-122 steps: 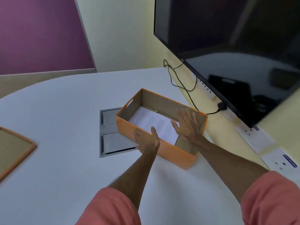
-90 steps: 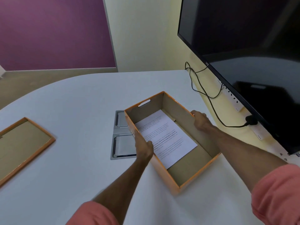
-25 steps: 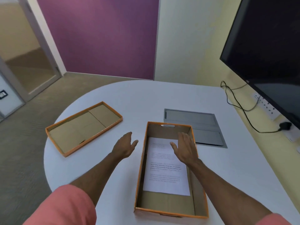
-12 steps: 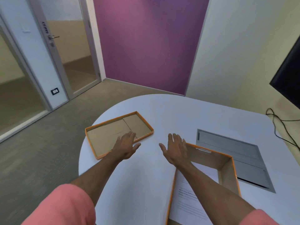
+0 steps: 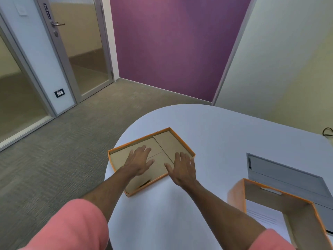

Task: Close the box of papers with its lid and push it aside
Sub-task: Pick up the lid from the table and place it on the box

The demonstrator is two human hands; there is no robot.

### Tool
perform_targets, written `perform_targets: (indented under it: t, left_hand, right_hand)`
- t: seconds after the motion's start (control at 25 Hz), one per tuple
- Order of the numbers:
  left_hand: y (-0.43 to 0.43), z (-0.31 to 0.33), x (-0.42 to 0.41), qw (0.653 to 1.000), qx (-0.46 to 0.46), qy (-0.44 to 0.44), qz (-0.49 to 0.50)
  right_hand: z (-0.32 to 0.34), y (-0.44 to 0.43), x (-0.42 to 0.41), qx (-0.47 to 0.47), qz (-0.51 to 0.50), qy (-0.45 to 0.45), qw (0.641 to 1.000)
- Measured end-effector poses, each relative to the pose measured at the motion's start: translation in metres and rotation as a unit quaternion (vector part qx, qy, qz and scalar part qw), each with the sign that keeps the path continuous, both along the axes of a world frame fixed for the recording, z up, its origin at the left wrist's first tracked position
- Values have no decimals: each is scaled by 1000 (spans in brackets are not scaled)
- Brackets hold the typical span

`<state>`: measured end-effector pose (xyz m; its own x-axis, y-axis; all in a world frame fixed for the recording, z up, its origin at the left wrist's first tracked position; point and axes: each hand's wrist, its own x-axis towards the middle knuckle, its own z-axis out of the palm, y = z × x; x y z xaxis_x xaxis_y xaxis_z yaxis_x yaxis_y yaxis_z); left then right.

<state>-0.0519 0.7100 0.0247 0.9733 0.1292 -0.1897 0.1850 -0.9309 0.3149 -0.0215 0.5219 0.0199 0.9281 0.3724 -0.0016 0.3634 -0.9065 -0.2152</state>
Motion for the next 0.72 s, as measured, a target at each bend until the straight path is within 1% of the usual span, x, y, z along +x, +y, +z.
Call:
perform_targets:
  t: [0.16,0.36,0.52,0.64,0.72]
  left_hand:
    - [43,-25,39,1000,-2,16,-19]
    - [74,-60,76,998,7,50,-47]
    - [84,-87,98,993,30,83,-75]
    - [89,-104,115,991,25,109,-77]
    - [90,-116,119,987,22,136,-77]
  right_hand:
    - [-32,49,24,-30,-22,30,999]
    - [-69,86,52,-53,-55,69,995]
    - [-96,100,60,-67,-99,141,983]
    - [-112,103,60,-69,-142,206,966]
    - [-122,101,60,-80,-144,227,960]
